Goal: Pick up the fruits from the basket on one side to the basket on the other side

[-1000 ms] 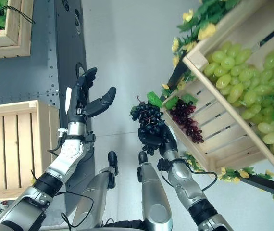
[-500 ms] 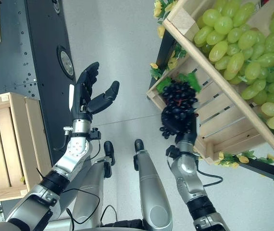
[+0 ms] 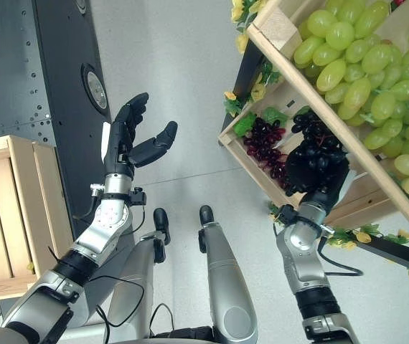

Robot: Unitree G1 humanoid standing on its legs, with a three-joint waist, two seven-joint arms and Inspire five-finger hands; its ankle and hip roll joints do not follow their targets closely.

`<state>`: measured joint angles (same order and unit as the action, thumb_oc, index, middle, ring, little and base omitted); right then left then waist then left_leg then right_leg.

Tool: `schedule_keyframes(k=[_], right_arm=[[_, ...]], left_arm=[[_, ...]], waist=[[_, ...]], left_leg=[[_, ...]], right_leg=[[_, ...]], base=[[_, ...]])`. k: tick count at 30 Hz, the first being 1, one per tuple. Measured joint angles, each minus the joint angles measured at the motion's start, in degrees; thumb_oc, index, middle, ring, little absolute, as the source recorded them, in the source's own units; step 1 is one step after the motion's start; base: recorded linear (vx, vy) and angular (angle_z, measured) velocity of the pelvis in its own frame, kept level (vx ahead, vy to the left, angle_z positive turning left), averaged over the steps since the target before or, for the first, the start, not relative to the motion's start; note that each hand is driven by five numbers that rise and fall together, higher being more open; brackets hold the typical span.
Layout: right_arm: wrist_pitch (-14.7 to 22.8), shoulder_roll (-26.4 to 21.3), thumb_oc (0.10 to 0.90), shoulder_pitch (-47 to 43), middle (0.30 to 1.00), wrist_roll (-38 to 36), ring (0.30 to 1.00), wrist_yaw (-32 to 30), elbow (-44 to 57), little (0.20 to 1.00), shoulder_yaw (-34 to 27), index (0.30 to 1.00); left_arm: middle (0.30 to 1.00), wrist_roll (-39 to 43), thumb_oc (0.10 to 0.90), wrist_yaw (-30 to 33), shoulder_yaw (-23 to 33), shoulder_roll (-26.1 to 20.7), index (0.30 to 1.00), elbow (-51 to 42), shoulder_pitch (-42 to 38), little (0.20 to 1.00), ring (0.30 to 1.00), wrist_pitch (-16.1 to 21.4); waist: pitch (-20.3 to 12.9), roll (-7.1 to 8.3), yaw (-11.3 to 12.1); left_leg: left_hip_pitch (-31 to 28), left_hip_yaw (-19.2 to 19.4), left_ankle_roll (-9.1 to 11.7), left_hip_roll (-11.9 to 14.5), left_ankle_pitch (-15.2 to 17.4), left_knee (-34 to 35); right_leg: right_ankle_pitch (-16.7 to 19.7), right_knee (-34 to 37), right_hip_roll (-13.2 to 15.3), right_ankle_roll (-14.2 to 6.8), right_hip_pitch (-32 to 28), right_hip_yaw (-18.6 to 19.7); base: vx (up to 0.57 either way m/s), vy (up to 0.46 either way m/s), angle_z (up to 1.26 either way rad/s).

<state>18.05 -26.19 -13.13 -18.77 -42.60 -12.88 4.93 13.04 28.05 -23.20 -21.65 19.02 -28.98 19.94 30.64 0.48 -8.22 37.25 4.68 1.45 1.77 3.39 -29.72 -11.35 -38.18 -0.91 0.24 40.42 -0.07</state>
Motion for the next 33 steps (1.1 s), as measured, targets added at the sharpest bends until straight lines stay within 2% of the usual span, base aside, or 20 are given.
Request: schedule_keyframes(k=[5,7,9,10,11,12,18,25,33], right_arm=[[-7.2,-6.7,0.400,-6.9,0.300,5.5,0.300,-1.9,-12.9,0.300,0.6,0.300],[-10.8,-8.4,0.400,-9.2,0.300,5.6,0.300,-1.9,-16.8,0.300,0.8,0.300],[-12.6,-10.0,0.409,-10.8,0.314,5.5,0.314,-1.9,-19.7,0.314,1.2,0.314],[-13.5,-10.5,0.544,-12.0,0.516,5.0,0.516,-1.9,-21.5,0.516,1.3,0.516],[-14.2,-10.7,0.800,-12.2,0.900,4.8,0.900,-1.9,-22.0,0.900,1.5,0.900],[-15.3,-11.0,0.800,-12.6,0.900,4.8,0.900,-1.9,-22.3,0.900,2.3,0.900],[-16.6,-10.9,0.800,-14.0,0.900,4.8,0.900,-1.2,-23.4,0.900,5.3,0.900],[-16.7,-10.9,0.800,-14.4,0.900,4.8,0.900,-1.1,-23.6,0.900,5.4,0.900],[-18.5,-10.9,0.800,-13.6,0.900,4.9,0.900,-1.1,-22.5,0.900,5.3,0.900]], left_arm=[[0.900,0.0,0.800,-2.3,-0.3,-1.9,0.900,0.0,-2.1,0.900,0.900,-1.1],[0.900,0.0,0.800,-3.0,-0.4,-3.0,0.900,0.0,-2.6,0.900,0.900,-1.3],[0.900,0.1,0.800,-4.0,-0.9,-4.3,0.900,0.0,-3.1,0.900,0.900,-1.9],[0.900,0.2,0.800,-4.4,-1.2,-5.0,0.900,0.0,-3.1,0.900,0.900,-2.2],[0.900,0.2,0.800,-4.6,-1.4,-5.3,0.900,0.0,-3.1,0.900,0.900,-2.4],[0.900,0.3,0.800,-4.8,-1.7,-6.1,0.900,0.0,-3.1,0.900,0.900,-2.4],[0.900,0.3,0.800,-4.9,-2.1,-6.5,0.900,0.0,-3.5,0.900,0.900,-2.8],[0.900,0.2,0.800,-5.2,-2.9,-6.5,0.900,0.0,-4.5,0.900,0.900,-2.9],[0.900,0.0,0.800,-5.2,-2.9,-6.6,0.900,0.0,-4.6,0.900,0.900,-2.9]], waist=[[0.0,0.21,1.2],[0.0,0.21,1.7],[0.0,0.20,2.2],[0.0,0.20,2.9],[0.0,0.20,3.0],[0.0,0.20,3.1],[0.0,0.20,3.4],[0.0,0.23,3.5],[0.0,0.30,2.8]], left_leg=[[1.0,-1.3,0.2,0.0,0.1,-0.7],[1.6,-2.0,0.1,0.0,0.0,-0.9],[2.3,-2.5,0.1,0.0,0.0,-1.3],[2.7,-2.6,0.3,0.0,0.1,-1.7],[2.7,-2.7,0.3,0.0,0.1,-1.7],[2.9,-2.7,0.2,-0.1,0.2,-1.8],[3.5,-3.1,-0.1,-0.8,0.4,-2.7],[3.7,-2.9,-0.6,-0.9,0.3,-2.5],[3.6,-2.7,-0.7,-0.9,0.3,-1.9]], right_leg=[[0.0,0.0,0.0,0.1,0.3,-1.3],[0.1,0.1,0.1,0.3,0.4,-1.9],[0.2,0.1,0.1,0.5,0.8,-2.3],[0.2,0.1,0.1,0.6,0.9,-2.4],[0.2,0.1,0.1,0.7,0.9,-2.4],[0.3,0.1,0.3,0.7,1.0,-2.7],[0.3,-0.2,1.0,0.6,1.1,-3.5],[0.4,0.1,1.2,-0.2,1.1,-3.4],[1.0,1.2,0.9,-0.2,1.0,-2.8]], base=[[0.02,-0.079,0.09],[-0.01,-0.057,0.12],[0.00,-0.039,0.11],[-0.01,-0.026,0.04],[-0.03,-0.021,0.04],[-0.01,-0.016,0.07],[0.00,-0.006,0.04],[0.00,0.000,0.00],[-0.02,0.036,-0.03]])
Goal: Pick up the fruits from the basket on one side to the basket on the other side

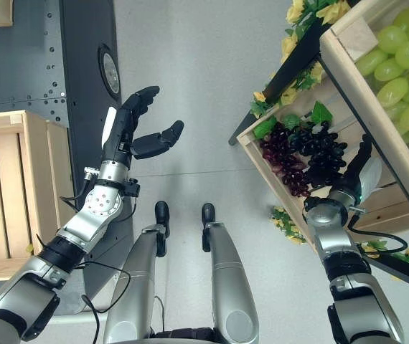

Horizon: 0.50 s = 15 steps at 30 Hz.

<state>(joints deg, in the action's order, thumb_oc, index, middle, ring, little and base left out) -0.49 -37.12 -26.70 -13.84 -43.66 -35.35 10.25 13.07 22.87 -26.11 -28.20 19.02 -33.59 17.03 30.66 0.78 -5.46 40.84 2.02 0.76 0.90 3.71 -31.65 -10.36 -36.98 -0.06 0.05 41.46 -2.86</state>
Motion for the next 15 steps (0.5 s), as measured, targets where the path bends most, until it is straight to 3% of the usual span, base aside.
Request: schedule_keyframes(k=[4,9,15], right_arm=[[-3.2,-0.1,0.800,1.3,0.900,2.6,0.900,0.0,1.7,0.900,-0.2,0.900],[-3.0,0.0,0.800,6.3,0.900,2.4,0.900,0.0,8.8,0.900,-1.2,0.900],[1.9,3.1,0.800,12.8,0.900,4.6,0.900,4.0,19.1,0.900,-2.7,0.900]], left_arm=[[0.900,-0.1,0.800,0.1,0.0,-0.2,0.900,0.1,0.0,0.900,0.900,0.0],[0.900,-1.6,0.800,0.4,0.1,-0.3,0.900,0.1,0.3,0.900,0.900,-0.4],[0.900,-2.8,0.800,0.5,2.7,0.3,0.900,0.1,5.3,0.900,0.900,-0.4]], waist=[[0.0,0.12,0.1],[0.0,0.17,-0.2],[0.0,0.39,-1.6]], left_leg=[[-0.5,0.5,-0.3,0.0,0.2,0.2],[-3.7,1.3,-1.1,-0.1,-0.1,2.5],[-11.3,2.8,-2.1,-0.6,-1.7,9.0]], right_leg=[[0.3,0.3,0.1,-0.4,-0.5,0.7],[0.9,3.2,0.0,-1.2,-3.7,1.2],[3.0,9.0,0.6,-2.2,-10.9,2.3]], base=[[-0.01,0.049,-0.05],[-0.02,0.081,-0.05],[-0.01,0.086,-0.08]])
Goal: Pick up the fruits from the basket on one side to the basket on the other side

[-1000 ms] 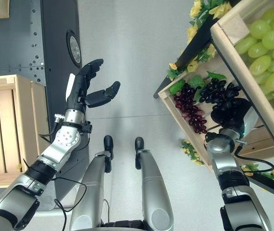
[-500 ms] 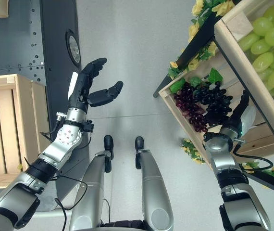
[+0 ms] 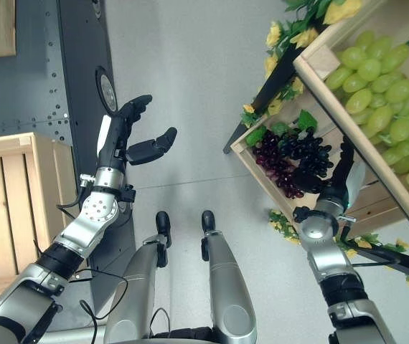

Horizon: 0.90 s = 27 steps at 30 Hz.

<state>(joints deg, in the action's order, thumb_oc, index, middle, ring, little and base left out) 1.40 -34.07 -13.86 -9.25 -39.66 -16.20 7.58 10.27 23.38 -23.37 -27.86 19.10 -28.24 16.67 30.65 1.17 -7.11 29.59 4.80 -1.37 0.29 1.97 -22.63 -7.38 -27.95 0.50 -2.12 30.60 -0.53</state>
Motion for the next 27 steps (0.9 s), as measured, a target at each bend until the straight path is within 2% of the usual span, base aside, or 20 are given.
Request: schedule_keyframes(k=[1,3,7,11,14,21,27], right_arm=[[0.4,0.2,0.800,0.3,0.900,0.0,0.900,0.4,0.2,0.900,-0.1,0.900],[2.6,2.2,0.800,2.5,0.900,0.2,0.900,2.2,1.1,0.900,-0.5,0.900],[4.8,3.3,0.800,4.7,0.900,3.4,0.900,5.0,4.4,0.900,-0.5,0.900],[5.4,4.1,0.800,6.6,0.900,4.1,0.900,10.0,5.5,0.900,-0.4,0.900],[5.9,4.2,0.800,7.5,0.900,4.1,0.900,13.9,7.4,0.900,-0.4,0.900],[6.6,5.7,0.800,9.8,0.900,-0.2,0.900,19.2,8.8,0.900,-2.3,0.900],[4.7,5.8,0.800,9.8,0.900,-0.5,0.900,21.2,8.3,0.900,-2.7,0.900]], left_arm=[[0.900,-0.3,0.800,0.0,0.2,0.0,0.900,0.0,0.4,0.900,0.900,0.0],[0.900,-1.4,0.800,0.0,1.5,0.3,0.900,0.1,3.4,0.900,0.900,0.0],[0.900,-1.7,0.800,0.2,3.9,0.3,0.900,0.1,6.7,0.900,0.900,0.1],[0.900,-1.7,0.800,0.2,5.0,0.3,0.900,0.3,9.3,0.900,0.900,0.1],[0.900,-1.7,0.800,-0.7,6.9,0.5,0.900,0.3,11.2,0.900,0.900,0.3],[0.900,-1.5,0.800,-3.1,10.4,2.5,0.900,0.3,14.7,0.900,0.900,0.3],[0.900,-1.5,0.800,-4.7,10.5,2.6,0.900,0.3,15.1,0.900,0.900,0.3]], waist=[[0.0,0.02,0.0],[0.0,0.08,0.0],[0.0,0.08,0.5],[-0.1,0.01,1.7],[-0.2,-0.03,1.9],[-0.5,0.11,2.2],[-1.2,0.02,3.0]], left_leg=[[-0.5,0.0,-0.1,-0.1,-0.1,0.4],[-5.9,0.1,-0.4,-0.4,-1.4,4.5],[-14.4,0.0,-0.5,-0.5,-4.1,12.7],[-22.7,-0.2,-0.5,-0.5,-7.2,21.5],[-26.3,-1.1,-0.6,-0.6,-8.8,26.1],[-30.5,-2.9,-0.9,-1.4,-8.8,27.7],[-31.5,-3.0,-0.7,-1.0,-8.6,27.7]], right_leg=[[0.1,0.4,0.1,-0.1,-0.5,0.0],[1.1,4.4,0.3,-0.3,-5.7,0.0],[3.4,11.6,0.5,-0.9,-13.9,-0.2],[6.0,19.6,0.2,-1.3,-21.8,-0.5],[8.0,25.5,0.2,-1.5,-26.3,-1.2],[8.6,31.0,0.9,-1.8,-33.2,-3.1],[9.4,32.2,0.5,-1.4,-34.8,-3.4]], base=[[-0.02,0.075,0.01],[-0.02,0.073,0.03],[0.01,0.064,0.02],[0.05,0.054,0.02],[0.08,0.056,0.11],[0.07,0.075,0.15],[0.06,0.061,0.01]])
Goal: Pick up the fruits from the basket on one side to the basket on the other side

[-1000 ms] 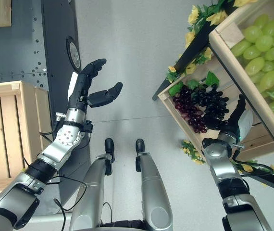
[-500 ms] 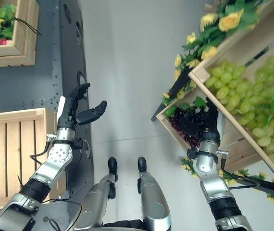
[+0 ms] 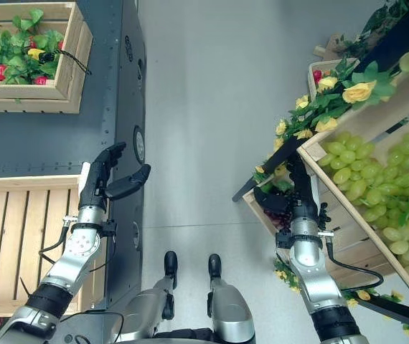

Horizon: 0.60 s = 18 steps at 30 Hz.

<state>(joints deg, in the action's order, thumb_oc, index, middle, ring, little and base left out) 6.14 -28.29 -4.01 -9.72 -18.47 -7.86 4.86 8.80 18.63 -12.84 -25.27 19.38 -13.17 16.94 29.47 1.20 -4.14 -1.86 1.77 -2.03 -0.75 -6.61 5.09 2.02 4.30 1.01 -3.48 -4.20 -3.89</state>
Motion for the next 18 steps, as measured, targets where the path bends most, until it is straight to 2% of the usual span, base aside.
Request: schedule_keyframes(k=[2,7,15,18], right_arm=[[-0.7,0.1,0.800,0.0,0.900,-0.4,0.900,0.5,-0.4,0.900,0.0,0.900],[-3.3,1.4,0.800,0.8,0.900,-2.9,0.900,3.6,-1.6,0.900,-0.2,0.900],[-5.9,2.0,0.800,2.1,0.900,-4.2,0.900,6.2,-3.8,0.900,-0.2,0.900],[-6.1,2.0,0.800,5.2,0.900,-4.1,0.900,10.9,-3.8,0.900,1.1,0.900]], left_arm=[[0.900,0.0,0.800,-0.5,0.1,0.0,0.900,0.0,0.4,0.900,0.900,0.0],[0.900,0.0,0.800,-1.6,0.5,0.0,0.900,0.0,4.4,0.900,0.900,-0.3],[0.900,0.0,0.800,-3.2,1.1,0.1,0.900,0.0,8.4,0.900,0.900,-0.5],[0.900,0.0,0.800,-3.5,1.6,0.1,0.900,0.0,10.4,0.900,0.900,-0.6]], waist=[[-0.6,0.01,0.3],[-5.2,0.00,0.3],[-10.4,0.02,0.3],[-12.9,0.12,0.2]], left_leg=[[-0.2,0.0,0.1,0.1,0.1,0.0],[-0.1,0.0,0.4,0.3,0.4,0.0],[-0.2,0.1,0.4,0.3,0.5,0.0],[-0.3,0.3,0.4,0.4,0.5,0.3]], right_leg=[[0.2,0.5,0.0,0.2,-0.5,0.0],[0.1,0.7,-0.1,0.3,-0.4,0.0],[0.0,0.7,-0.1,0.4,-0.4,0.1],[0.0,0.7,-0.2,0.4,-0.4,0.2]], base=[[0.06,0.044,0.00],[0.04,0.031,-0.01],[0.03,0.014,-0.01],[0.01,0.004,-0.01]])
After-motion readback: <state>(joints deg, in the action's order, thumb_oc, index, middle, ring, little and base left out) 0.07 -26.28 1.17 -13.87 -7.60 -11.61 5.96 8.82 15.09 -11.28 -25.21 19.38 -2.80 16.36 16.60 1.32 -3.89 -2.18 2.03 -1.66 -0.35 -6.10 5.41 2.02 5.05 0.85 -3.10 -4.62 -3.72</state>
